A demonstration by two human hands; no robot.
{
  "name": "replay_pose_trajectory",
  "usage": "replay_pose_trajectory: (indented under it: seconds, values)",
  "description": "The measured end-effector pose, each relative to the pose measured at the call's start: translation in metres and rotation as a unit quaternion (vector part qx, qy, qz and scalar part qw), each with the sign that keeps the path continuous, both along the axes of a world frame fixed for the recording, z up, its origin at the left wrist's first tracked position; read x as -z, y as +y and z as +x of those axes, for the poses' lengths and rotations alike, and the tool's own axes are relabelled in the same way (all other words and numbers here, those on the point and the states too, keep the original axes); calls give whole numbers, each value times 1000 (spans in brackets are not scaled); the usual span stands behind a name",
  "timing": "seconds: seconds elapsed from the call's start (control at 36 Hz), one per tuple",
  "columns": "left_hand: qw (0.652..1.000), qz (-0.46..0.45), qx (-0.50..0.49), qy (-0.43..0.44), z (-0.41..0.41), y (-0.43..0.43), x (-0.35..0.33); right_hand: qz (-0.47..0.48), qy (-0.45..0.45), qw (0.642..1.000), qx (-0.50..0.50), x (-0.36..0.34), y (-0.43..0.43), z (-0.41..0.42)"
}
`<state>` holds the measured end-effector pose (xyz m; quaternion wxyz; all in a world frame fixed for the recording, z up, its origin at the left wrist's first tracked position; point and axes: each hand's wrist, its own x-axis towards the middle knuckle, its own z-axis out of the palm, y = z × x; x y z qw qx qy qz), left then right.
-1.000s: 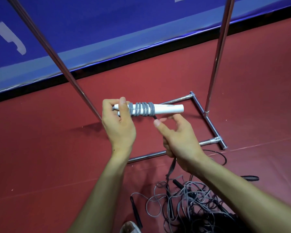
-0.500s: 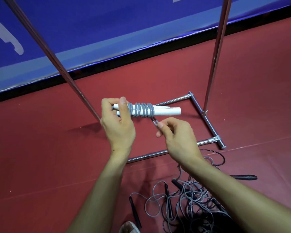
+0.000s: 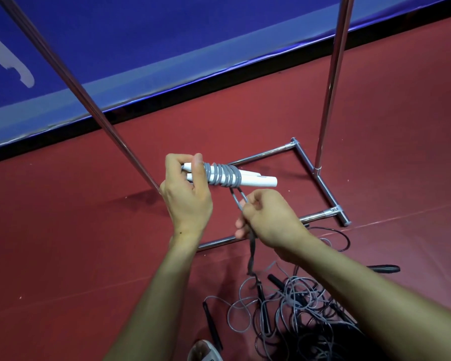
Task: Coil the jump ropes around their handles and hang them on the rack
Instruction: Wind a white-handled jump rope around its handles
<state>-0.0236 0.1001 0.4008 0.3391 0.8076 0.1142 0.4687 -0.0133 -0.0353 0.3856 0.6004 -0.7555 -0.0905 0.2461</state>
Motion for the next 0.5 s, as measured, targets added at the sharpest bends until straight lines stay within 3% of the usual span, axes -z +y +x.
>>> replay_pose_trajectory:
  seconds: [0.11,0.33,0.5]
  values:
    - [1000,-3,2,-2,0,2,1,90,91,991,29,-6,1,3]
    - [1000,-8,-10,-15,2,9,-4,116,75,989,55,-15,-5,2]
    - [999,5,-27,-26,-1,18,-6,109,39,993,13,-21,-4,-4]
